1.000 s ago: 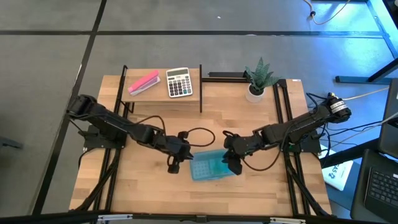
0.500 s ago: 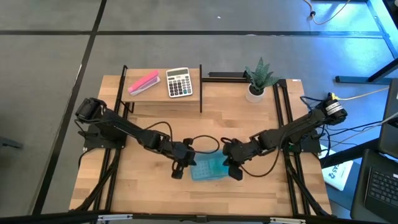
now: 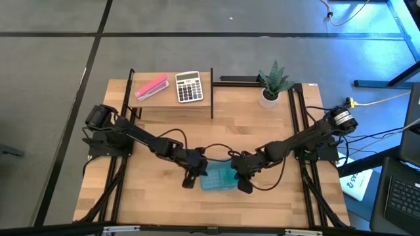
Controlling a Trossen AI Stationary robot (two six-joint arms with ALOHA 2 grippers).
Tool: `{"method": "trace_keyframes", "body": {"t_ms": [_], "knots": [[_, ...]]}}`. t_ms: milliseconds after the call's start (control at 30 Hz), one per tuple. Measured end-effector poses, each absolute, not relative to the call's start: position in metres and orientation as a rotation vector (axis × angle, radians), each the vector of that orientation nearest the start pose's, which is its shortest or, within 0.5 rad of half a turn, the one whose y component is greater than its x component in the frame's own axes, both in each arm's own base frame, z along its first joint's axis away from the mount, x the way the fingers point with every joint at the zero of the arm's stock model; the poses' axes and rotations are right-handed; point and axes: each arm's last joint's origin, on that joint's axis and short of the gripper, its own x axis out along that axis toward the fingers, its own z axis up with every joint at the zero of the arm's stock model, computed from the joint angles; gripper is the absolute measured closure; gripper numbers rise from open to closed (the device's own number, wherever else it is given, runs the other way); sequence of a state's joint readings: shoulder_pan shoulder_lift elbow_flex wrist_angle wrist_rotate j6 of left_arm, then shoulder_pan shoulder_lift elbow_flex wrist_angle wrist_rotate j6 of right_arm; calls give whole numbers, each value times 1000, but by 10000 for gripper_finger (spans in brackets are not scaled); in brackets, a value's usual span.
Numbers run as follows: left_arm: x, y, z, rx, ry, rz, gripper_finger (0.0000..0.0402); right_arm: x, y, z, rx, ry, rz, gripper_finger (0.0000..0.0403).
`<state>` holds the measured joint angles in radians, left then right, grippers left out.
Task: Pack school essentials
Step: Close the blue supply box, then return to Home Position
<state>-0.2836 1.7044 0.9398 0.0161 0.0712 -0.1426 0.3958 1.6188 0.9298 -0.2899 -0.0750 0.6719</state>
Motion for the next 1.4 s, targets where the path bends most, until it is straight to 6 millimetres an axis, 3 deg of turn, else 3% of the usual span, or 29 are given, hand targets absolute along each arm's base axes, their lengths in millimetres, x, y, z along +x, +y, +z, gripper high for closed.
{"method": "trace_keyframes", "body": {"t_ms": [700,833,1000,1400], "knots": [[334,-94,161,-98,822,-272,401,288,121,178,428,1056,51,400],[328,-84,175,-101,818,-238,401,283,116,187,381,1014,2,401],[312,-75,203,-84,808,-182,401,273,110,217,378,897,-26,401],[246,-56,287,-74,637,0,401,241,84,284,300,628,28,401]]}}
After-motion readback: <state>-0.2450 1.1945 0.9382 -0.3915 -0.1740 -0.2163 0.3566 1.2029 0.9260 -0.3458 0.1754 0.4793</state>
